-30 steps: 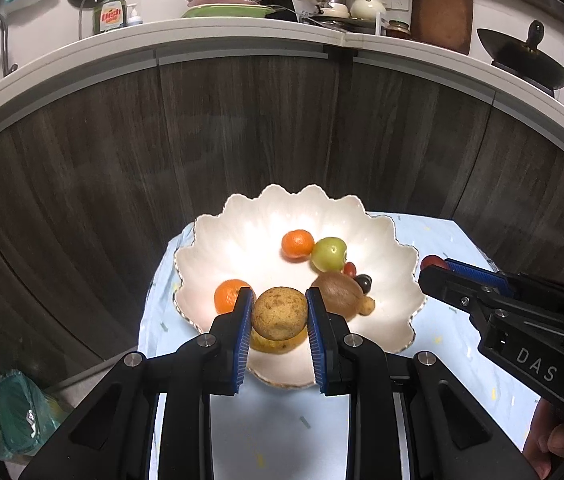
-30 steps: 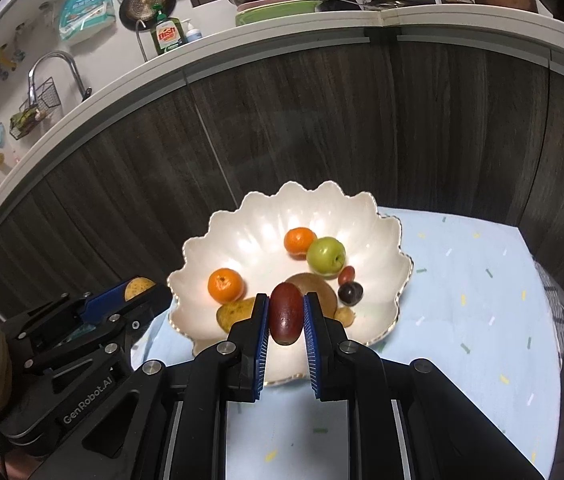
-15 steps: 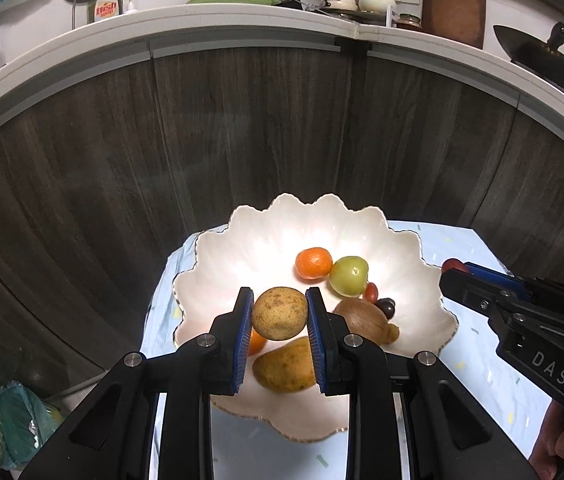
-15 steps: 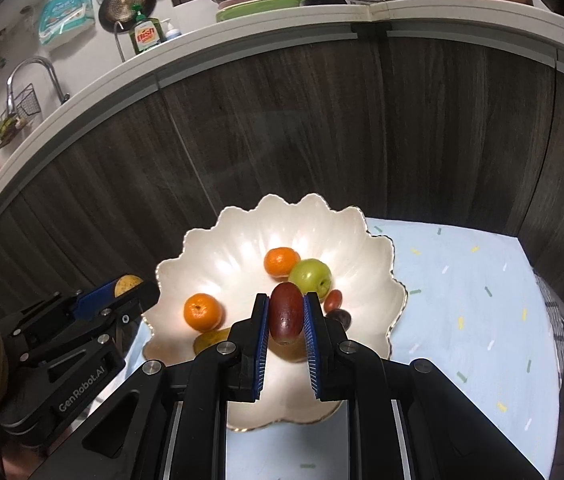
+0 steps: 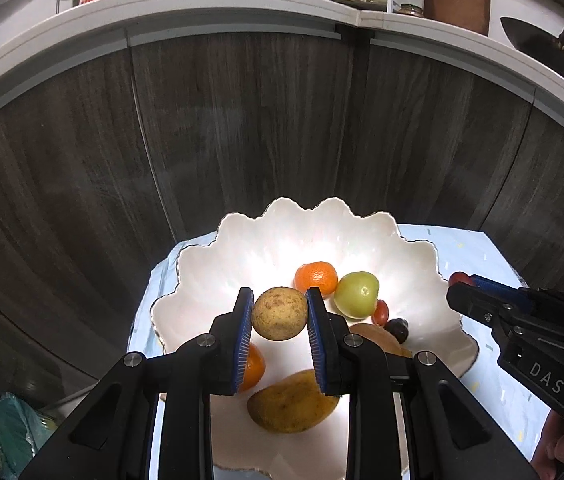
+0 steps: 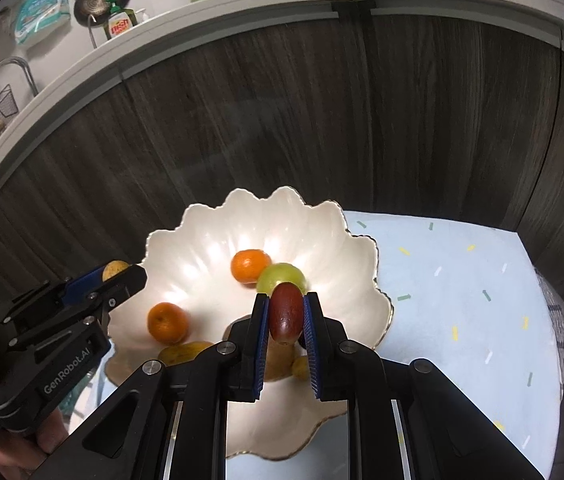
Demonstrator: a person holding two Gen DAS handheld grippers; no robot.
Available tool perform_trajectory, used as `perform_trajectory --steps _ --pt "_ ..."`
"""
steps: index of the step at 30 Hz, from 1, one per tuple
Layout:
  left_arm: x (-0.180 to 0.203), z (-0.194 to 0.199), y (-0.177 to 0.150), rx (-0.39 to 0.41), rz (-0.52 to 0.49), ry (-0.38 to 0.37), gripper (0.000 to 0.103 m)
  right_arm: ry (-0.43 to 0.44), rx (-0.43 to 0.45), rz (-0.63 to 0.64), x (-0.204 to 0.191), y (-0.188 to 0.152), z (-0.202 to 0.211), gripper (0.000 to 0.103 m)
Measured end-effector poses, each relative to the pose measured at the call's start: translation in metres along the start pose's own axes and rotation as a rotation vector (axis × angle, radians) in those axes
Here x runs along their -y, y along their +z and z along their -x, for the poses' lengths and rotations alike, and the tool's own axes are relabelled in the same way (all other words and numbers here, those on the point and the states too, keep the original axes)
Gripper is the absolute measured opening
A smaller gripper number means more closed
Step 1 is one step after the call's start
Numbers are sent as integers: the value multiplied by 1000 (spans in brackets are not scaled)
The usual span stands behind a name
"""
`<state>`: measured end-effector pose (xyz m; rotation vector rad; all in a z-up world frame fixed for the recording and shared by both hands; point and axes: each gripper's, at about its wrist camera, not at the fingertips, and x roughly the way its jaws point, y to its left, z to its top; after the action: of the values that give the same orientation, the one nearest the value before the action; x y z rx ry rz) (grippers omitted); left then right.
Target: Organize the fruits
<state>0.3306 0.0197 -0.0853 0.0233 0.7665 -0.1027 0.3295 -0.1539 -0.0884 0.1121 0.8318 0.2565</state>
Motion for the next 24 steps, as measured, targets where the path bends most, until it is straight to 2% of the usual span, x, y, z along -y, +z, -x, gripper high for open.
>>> perform_trajectory --steps 9,11,12,14,16,21,23,24 --pt "0 -23 -1 -50 -4 -7 28 -34 -33 1 4 2 -17 19" --pt "0 -24 -2 -50 -6 2 45 -44 -35 4 3 1 -17 20" --pt "0 -24 -3 -48 -6 9 48 -46 -37 6 3 1 -17 21" --pt "-1 -23 -4 -48 -4 15 53 -55 -39 8 4 0 -17 28" --pt "-1 -22 -5 -54 -6 24 57 -75 -24 7 4 0 -13 47" --pt "-2 -11 -5 -44 -7 51 69 -96 1 6 5 -1 0 64" --pt "-3 -5 -6 -39 -8 69 82 -107 13 12 4 -1 6 69" --pt "-3 -3 -6 -37 -9 84 85 -112 20 15 2 -2 10 72"
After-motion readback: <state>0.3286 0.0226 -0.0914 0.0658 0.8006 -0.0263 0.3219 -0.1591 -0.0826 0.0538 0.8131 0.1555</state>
